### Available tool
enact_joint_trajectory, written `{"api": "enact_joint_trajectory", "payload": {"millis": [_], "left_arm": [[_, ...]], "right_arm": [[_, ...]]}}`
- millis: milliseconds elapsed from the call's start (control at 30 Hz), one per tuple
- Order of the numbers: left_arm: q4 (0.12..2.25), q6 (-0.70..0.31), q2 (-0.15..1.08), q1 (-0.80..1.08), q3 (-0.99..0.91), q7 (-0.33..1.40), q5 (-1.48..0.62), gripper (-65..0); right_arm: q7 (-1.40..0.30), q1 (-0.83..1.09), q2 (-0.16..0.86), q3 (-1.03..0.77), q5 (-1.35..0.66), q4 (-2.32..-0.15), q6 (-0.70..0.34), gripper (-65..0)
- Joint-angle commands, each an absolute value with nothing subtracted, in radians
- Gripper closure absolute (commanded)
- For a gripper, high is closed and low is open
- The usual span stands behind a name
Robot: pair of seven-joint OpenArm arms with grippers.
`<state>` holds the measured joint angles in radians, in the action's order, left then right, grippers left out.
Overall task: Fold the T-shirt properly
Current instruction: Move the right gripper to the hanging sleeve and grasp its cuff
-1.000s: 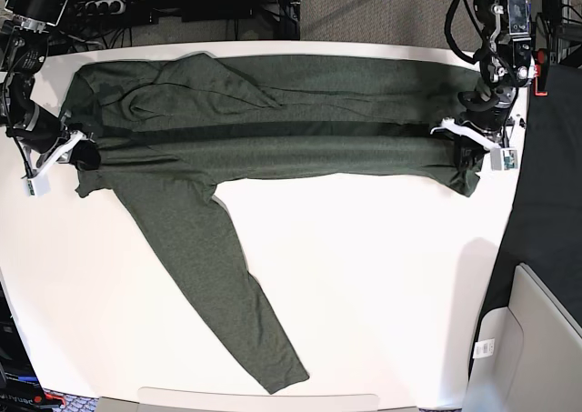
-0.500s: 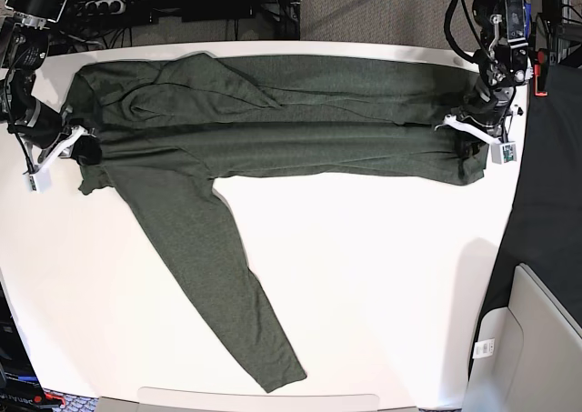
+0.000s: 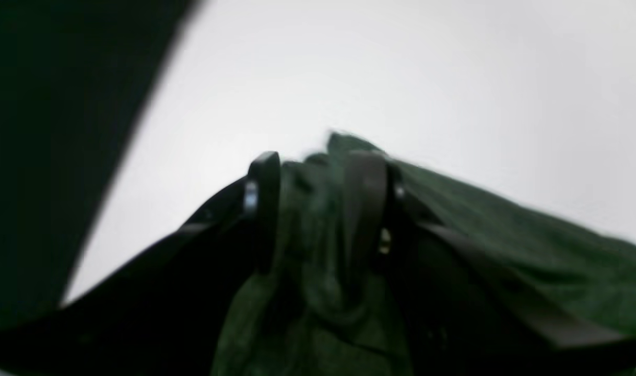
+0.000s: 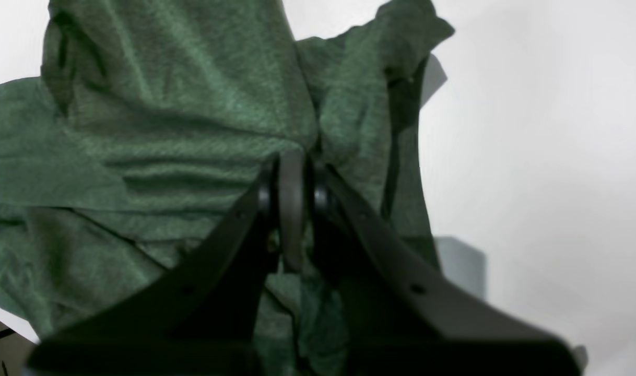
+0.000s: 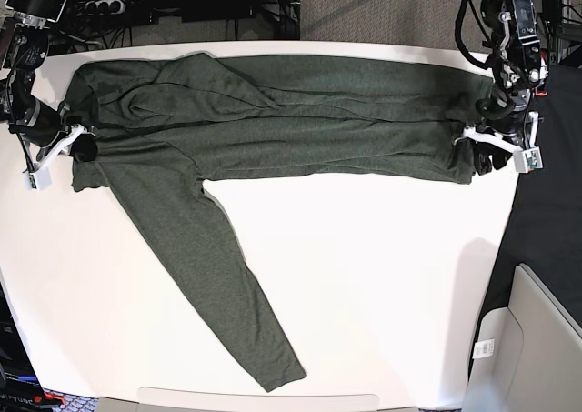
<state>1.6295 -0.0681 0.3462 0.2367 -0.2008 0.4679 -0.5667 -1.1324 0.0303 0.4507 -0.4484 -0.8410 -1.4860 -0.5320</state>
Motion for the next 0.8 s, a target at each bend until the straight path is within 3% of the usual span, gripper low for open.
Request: {"api": "enact_joint_trajectory", "payload": {"millis": [0,133,267,600,767], "left_arm": [[1.652,-0.077,0.352,0.223,-0.202,0.444,-0.570,-20.4],[1.652,-0.077,0.352,0.193,-0.200,0.444,-0.570,-20.4],[1.652,-0.077,0.352,0.193,-0.199,0.444,-0.570,-20.4],[1.652,-0.077,0.348,0.193,-0.193,0.444,-0.570,-20.4],[1.652,-0.077,0.331,0.193,-0.191,0.444,-0.570,-20.4]], "right_arm": [[-1.118,0.018,0.476,-0.455,-0.854,-1.503,-0.533,-3.7],[-1.118,0.016,0.476,-0.458,-0.845,-1.503,-0.532,-18.2],[-1.118,0.013,0.476,-0.463,-0.826,-1.503,-0.532,-27.0],[-1.110,-0.025,0.420,-0.532,-0.835,-1.647,-0.542,-27.3],[-1.078,-0.114,0.394,-0.526,-0.828,-1.618,-0.542,-27.2]]}}
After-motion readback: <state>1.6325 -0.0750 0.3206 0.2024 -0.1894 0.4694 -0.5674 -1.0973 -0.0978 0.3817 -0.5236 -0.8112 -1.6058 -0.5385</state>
